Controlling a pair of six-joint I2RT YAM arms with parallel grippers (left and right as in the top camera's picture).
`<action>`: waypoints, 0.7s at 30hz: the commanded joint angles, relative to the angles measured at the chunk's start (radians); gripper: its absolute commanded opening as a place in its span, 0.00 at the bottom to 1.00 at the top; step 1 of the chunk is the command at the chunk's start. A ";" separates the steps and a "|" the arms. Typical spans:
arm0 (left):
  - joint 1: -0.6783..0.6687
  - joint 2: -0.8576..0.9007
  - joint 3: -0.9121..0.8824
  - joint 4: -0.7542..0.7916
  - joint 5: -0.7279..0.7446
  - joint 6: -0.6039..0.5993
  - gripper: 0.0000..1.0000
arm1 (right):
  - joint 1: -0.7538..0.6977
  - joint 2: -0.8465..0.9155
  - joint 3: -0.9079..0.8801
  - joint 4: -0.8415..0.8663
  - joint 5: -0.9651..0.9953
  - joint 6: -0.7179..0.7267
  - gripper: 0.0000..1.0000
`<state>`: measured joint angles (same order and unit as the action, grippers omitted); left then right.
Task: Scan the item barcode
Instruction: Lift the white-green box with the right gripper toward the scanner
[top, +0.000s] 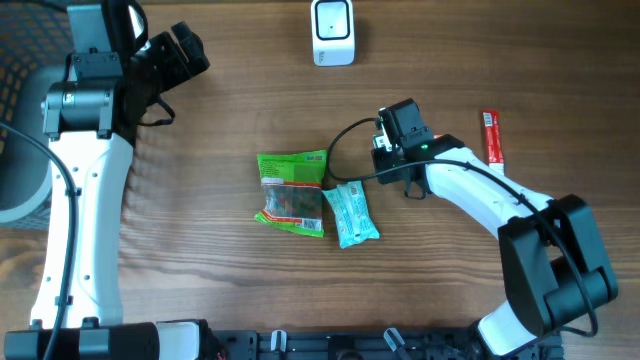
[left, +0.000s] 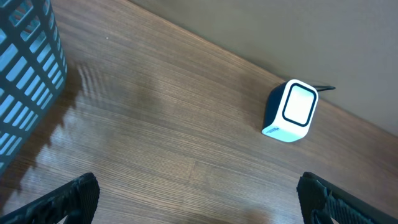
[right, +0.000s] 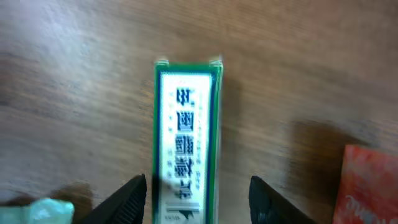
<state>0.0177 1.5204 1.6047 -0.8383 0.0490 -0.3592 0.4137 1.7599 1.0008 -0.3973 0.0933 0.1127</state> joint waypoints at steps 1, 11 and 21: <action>-0.001 0.004 0.000 0.002 -0.017 0.015 1.00 | -0.002 0.019 -0.053 0.051 -0.028 0.021 0.53; -0.001 0.004 0.000 0.002 -0.017 0.015 1.00 | -0.002 0.019 -0.126 0.104 -0.027 0.021 0.43; -0.001 0.004 0.000 0.002 -0.017 0.015 1.00 | -0.002 0.019 -0.125 0.171 -0.042 0.016 0.46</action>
<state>0.0177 1.5204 1.6047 -0.8379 0.0490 -0.3592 0.4137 1.7618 0.8845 -0.2432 0.0673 0.1272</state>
